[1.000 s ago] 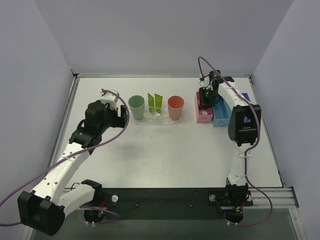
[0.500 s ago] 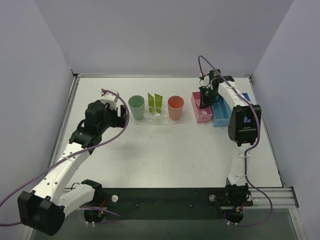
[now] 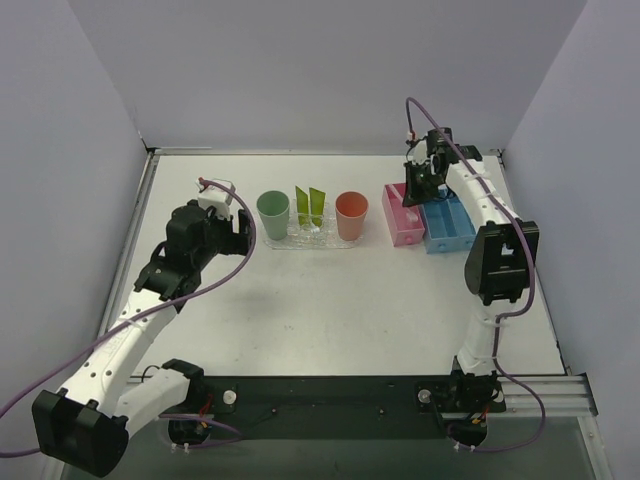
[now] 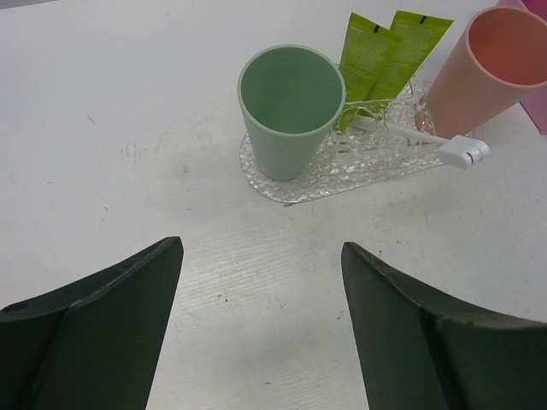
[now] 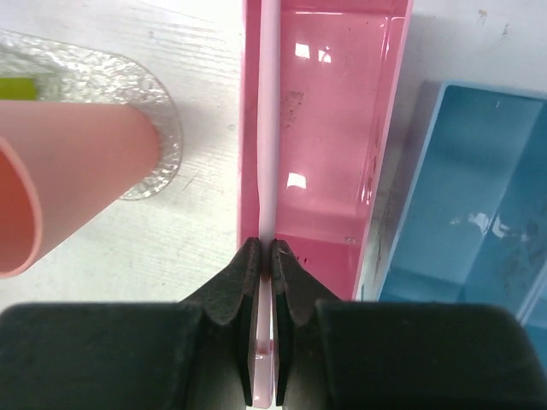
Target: Prepare toiletry sets of a toothbrush and toothpaste on the tray
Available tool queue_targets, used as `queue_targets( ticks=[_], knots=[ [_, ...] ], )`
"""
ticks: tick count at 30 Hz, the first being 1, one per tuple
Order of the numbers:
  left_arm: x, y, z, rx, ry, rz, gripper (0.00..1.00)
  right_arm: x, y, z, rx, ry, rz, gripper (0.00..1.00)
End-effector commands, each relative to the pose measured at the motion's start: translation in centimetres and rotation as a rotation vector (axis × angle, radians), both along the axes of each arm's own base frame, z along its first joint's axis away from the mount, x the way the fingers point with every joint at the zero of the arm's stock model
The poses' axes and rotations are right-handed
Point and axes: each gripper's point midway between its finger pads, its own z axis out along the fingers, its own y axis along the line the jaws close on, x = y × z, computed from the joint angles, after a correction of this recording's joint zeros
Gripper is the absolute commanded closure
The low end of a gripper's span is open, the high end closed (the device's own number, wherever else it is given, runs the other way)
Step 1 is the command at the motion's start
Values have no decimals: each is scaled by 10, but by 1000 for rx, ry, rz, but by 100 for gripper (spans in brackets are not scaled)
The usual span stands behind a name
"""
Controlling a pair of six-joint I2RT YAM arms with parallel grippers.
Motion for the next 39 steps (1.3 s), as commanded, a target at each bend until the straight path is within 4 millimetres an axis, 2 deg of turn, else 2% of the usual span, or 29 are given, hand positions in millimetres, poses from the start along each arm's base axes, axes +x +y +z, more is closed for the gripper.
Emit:
queue_targets(
  ticks=[1,2,3,4,6,7,9,10,11,13,14,15,16,18,20,21,22,25,30,35,39],
  knots=[
    [4,4,29,-20,-104,19,15,-18,-1,39,36,-41,-24,100],
    [4,4,33,-22,-113,22,16,-21,0,49,44,-62,-28,100],
    [4,4,37,-30,-125,23,17,-26,1,50,55,-57,-40,100],
    [4,3,41,-38,-134,23,19,-30,3,64,69,-84,-44,100],
    [4,-2,54,-71,-154,20,25,-37,9,69,88,-106,-55,100],
    [4,-5,59,-86,-159,18,25,-43,18,84,105,-144,-61,100],
    [3,-17,73,-136,-171,11,26,-44,30,100,129,-218,-70,100],
    [2,-23,77,-159,-176,6,26,-56,43,103,149,-232,-85,100],
    [1,-31,82,-203,-172,2,26,-51,55,115,180,-296,-82,100],
    [-4,-56,94,-281,-188,-51,26,-61,72,120,226,-340,-90,100],
    [-7,-67,96,-348,-172,-60,26,-60,94,129,289,-381,-97,100],
    [-9,-83,104,-402,-184,-96,26,-62,103,135,330,-400,-105,100],
    [-11,-92,103,-441,-174,-110,26,-66,112,146,371,-434,-105,100],
    [-13,-112,116,-559,-189,-146,26,-71,139,151,438,-474,-115,100],
    [-20,-132,114,-615,-162,-188,26,-74,154,163,469,-523,-119,100],
    [-20,-142,111,-623,-146,-210,26,-80,167,165,476,-527,-119,100],
    [-23,-151,110,-630,-130,-232,26,-81,172,166,484,-530,-128,100],
    [-25,-165,102,-630,-90,-251,26,-88,188,171,519,-533,-138,100],
    [-27,-176,81,-636,-24,-249,25,-93,194,177,532,-589,-173,100],
    [-29,-188,75,-676,5,-284,25,-97,198,180,523,-606,-160,100],
    [-24,-196,63,-671,39,-282,25,-100,200,181,533,-612,-154,100]
  ],
)
